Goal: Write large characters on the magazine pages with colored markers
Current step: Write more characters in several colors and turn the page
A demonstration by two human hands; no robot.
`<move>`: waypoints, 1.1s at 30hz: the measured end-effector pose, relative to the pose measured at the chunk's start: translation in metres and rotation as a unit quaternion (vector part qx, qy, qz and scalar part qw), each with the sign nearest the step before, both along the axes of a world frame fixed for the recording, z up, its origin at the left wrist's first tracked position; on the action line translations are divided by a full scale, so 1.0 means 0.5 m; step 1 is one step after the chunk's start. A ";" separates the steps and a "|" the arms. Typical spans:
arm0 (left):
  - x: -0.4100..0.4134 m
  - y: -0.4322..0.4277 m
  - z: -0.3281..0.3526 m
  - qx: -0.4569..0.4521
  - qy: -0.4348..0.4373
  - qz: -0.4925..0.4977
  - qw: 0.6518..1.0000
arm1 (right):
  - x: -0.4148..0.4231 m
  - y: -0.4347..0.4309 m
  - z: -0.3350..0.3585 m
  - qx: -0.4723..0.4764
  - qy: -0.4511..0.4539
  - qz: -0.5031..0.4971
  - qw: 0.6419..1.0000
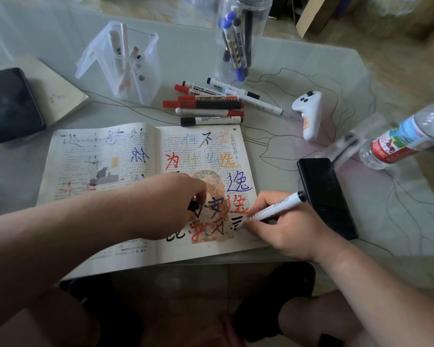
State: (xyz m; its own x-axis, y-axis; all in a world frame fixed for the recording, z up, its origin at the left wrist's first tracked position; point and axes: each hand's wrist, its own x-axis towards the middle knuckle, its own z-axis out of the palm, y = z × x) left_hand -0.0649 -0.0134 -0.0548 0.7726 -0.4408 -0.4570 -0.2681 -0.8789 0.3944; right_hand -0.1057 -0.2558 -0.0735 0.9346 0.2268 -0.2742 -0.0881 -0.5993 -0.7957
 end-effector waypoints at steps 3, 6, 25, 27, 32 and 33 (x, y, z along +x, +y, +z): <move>0.001 -0.002 0.002 0.002 -0.003 -0.004 1.000 | 0.000 0.003 0.002 -0.014 0.000 0.008 1.000; 0.001 -0.003 0.002 0.006 0.000 -0.004 1.000 | 0.001 0.005 0.001 -0.025 -0.005 0.006 1.000; 0.002 -0.002 0.001 0.004 0.001 -0.004 1.000 | -0.004 0.004 0.002 -0.013 -0.011 0.009 1.000; 0.002 -0.002 0.001 0.004 0.002 -0.004 1.000 | -0.007 0.006 0.005 -0.023 0.006 0.039 0.999; 0.001 -0.002 0.002 0.006 0.001 -0.007 1.000 | -0.007 0.005 0.002 0.001 0.004 0.032 0.999; 0.001 -0.002 0.002 0.006 0.001 -0.008 1.000 | -0.006 0.003 0.001 0.015 -0.002 0.022 1.000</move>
State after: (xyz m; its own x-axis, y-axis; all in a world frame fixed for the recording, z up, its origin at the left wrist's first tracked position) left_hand -0.0645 -0.0146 -0.0538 0.7650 -0.4467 -0.4640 -0.2808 -0.8796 0.3839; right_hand -0.1088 -0.2542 -0.0728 0.9241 0.2765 -0.2637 -0.0592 -0.5783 -0.8137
